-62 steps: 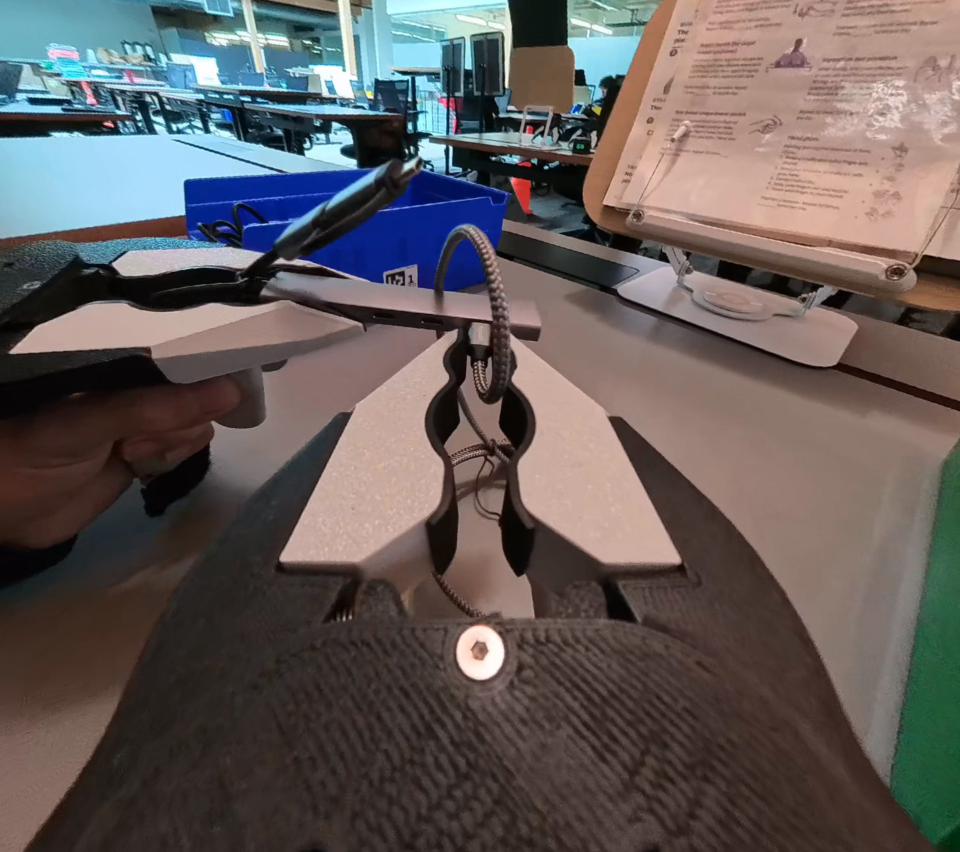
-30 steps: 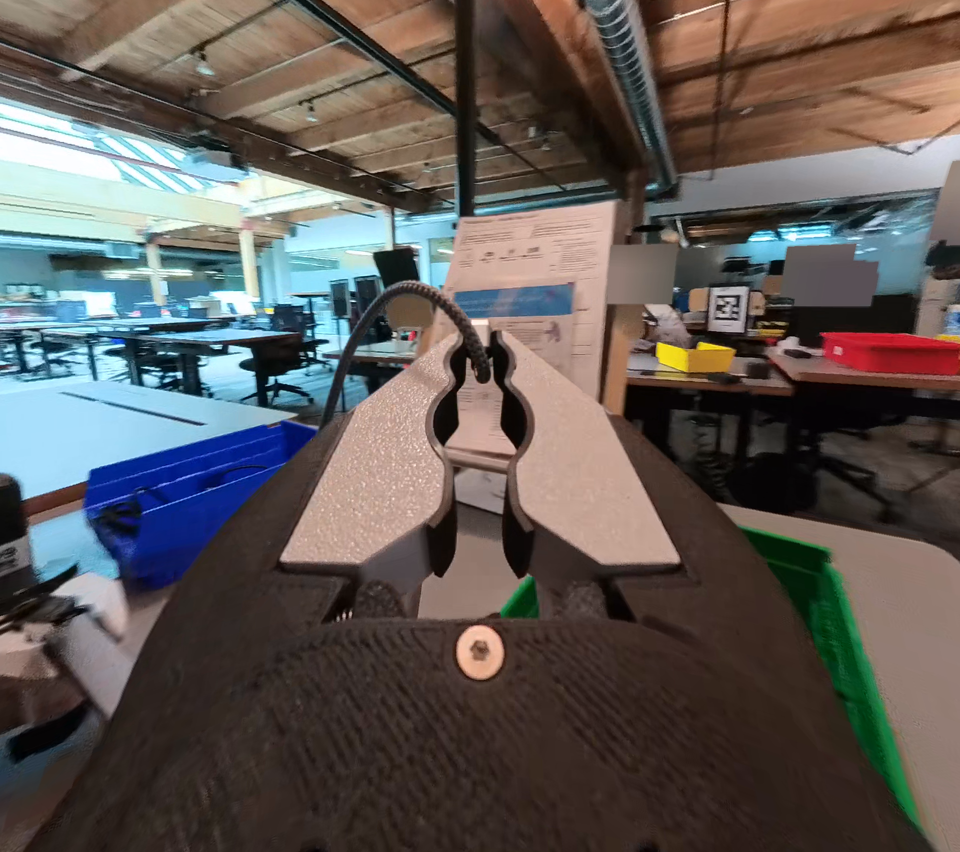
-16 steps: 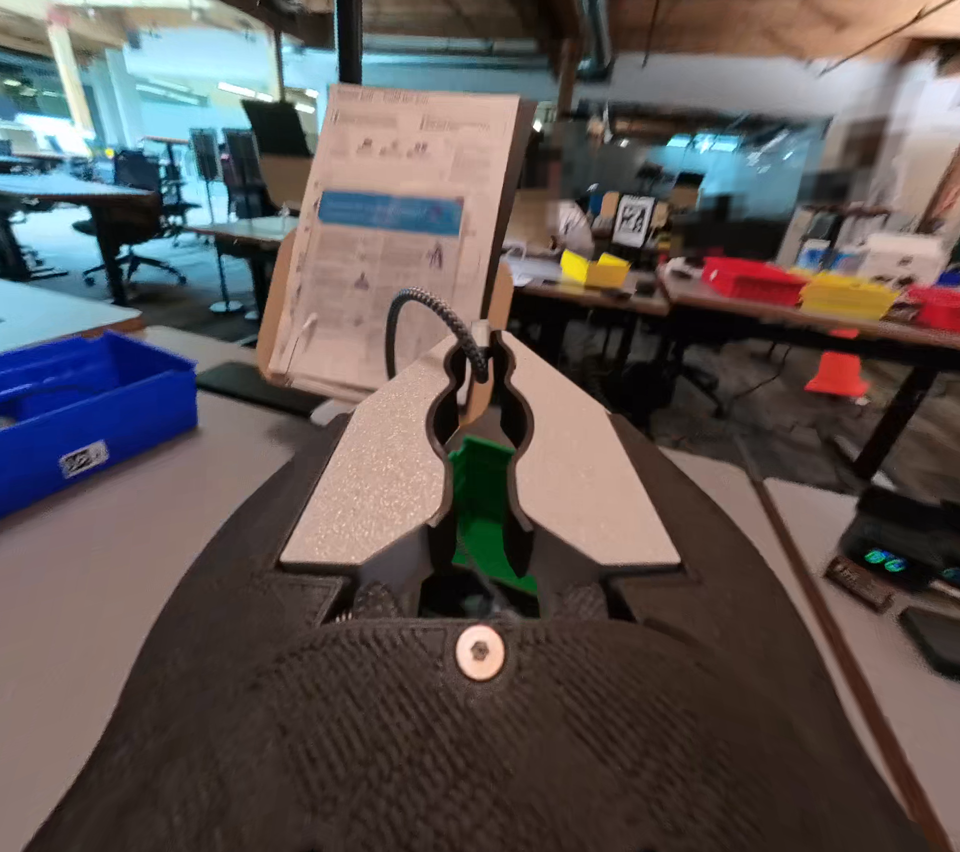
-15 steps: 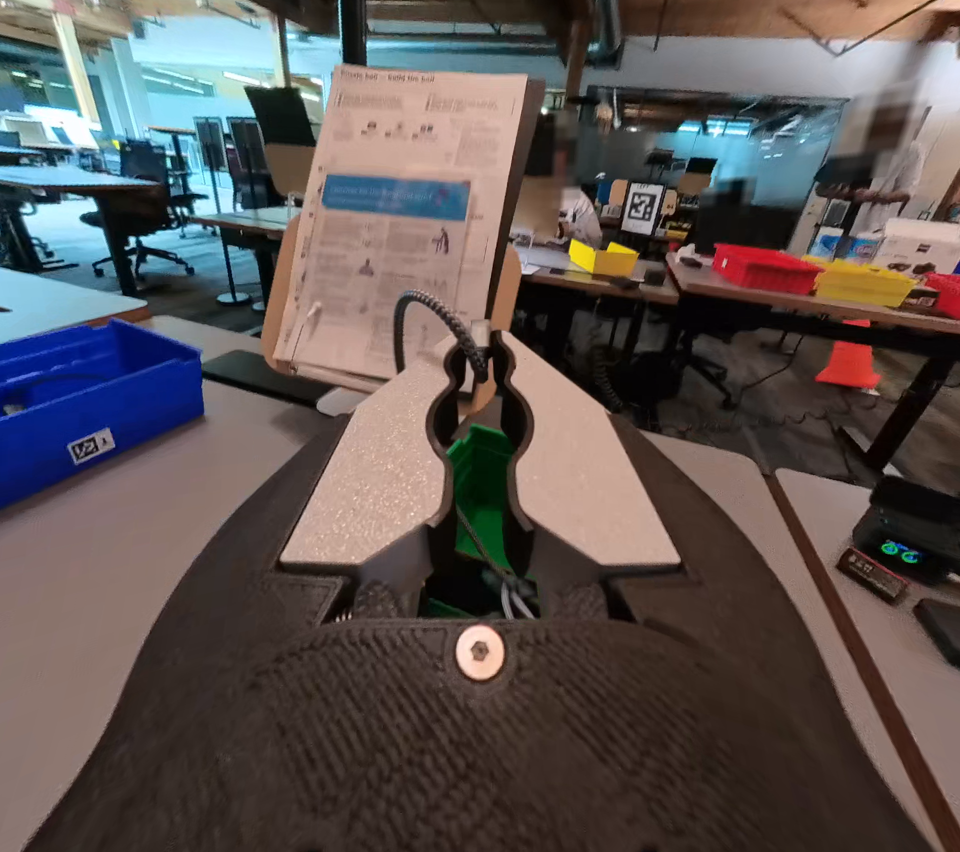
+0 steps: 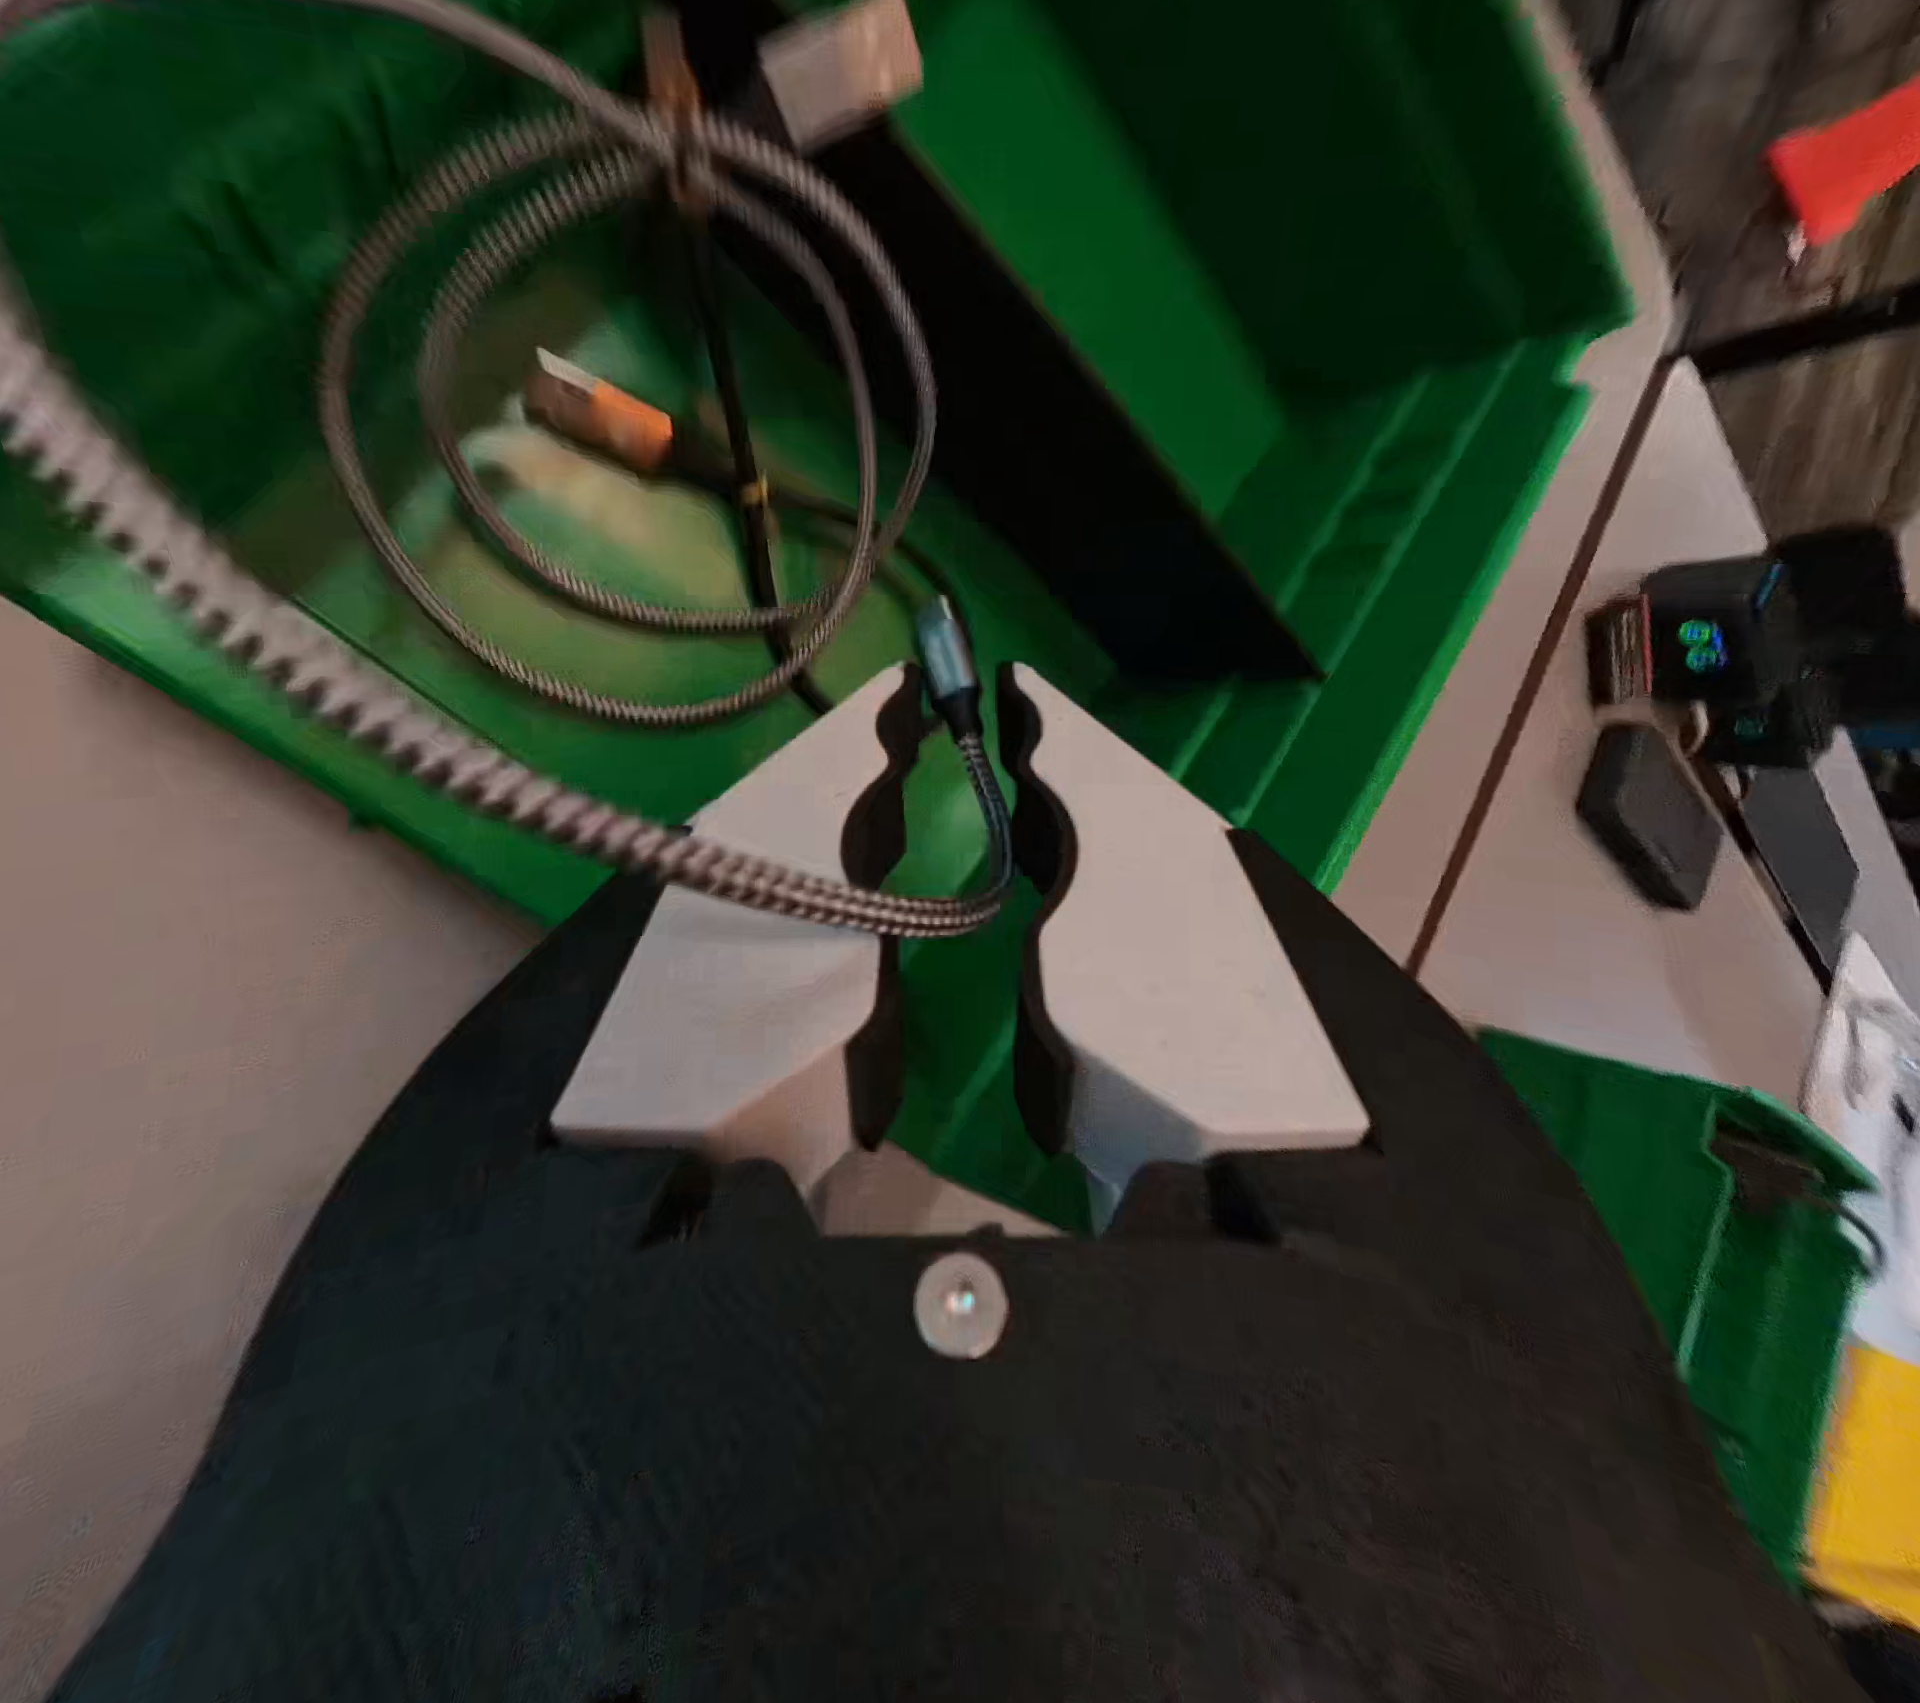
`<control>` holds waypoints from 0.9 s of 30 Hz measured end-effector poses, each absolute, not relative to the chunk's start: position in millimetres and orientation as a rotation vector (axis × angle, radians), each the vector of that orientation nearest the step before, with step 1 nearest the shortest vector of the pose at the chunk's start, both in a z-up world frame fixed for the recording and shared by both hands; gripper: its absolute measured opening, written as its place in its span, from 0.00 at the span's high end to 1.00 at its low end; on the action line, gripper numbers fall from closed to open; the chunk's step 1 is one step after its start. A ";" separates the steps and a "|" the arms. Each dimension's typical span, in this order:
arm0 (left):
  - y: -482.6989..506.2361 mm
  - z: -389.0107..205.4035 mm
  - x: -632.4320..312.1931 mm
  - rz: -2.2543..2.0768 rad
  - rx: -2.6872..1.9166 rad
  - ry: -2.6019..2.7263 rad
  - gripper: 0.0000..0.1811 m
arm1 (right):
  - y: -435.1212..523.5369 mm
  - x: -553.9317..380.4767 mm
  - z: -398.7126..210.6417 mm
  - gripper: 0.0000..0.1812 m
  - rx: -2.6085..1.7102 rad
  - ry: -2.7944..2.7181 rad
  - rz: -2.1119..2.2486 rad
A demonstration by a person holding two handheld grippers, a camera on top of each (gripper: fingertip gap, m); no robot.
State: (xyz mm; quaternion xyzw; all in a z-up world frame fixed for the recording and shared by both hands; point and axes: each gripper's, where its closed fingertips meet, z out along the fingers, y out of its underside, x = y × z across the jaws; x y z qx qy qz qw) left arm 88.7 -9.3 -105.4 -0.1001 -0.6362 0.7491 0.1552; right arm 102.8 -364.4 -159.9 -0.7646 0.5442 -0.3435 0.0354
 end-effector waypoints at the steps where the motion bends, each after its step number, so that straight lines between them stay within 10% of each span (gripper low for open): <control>1: -9.4 -105.5 88.7 2.145 -0.287 -1.823 0.88 | -367.7 97.1 -166.9 0.88 -2.387 1.696 -1.043; 7: -9.5 -105.0 89.7 2.148 -0.278 -1.820 0.88 | -359.3 78.4 -140.4 0.45 -2.190 1.676 -1.088; 11: -9.5 -104.7 89.9 2.150 -0.275 -1.819 0.88 | -338.7 46.2 -145.3 0.36 -2.346 1.544 -0.918; 18: -10.0 -104.0 87.8 2.146 -0.278 -1.809 0.88 | -329.1 48.2 -147.5 0.58 -2.294 1.445 -0.961; 27: -9.4 -103.6 80.9 2.127 -0.320 -1.786 0.88 | -157.1 49.0 -94.8 0.47 -1.874 0.949 -0.629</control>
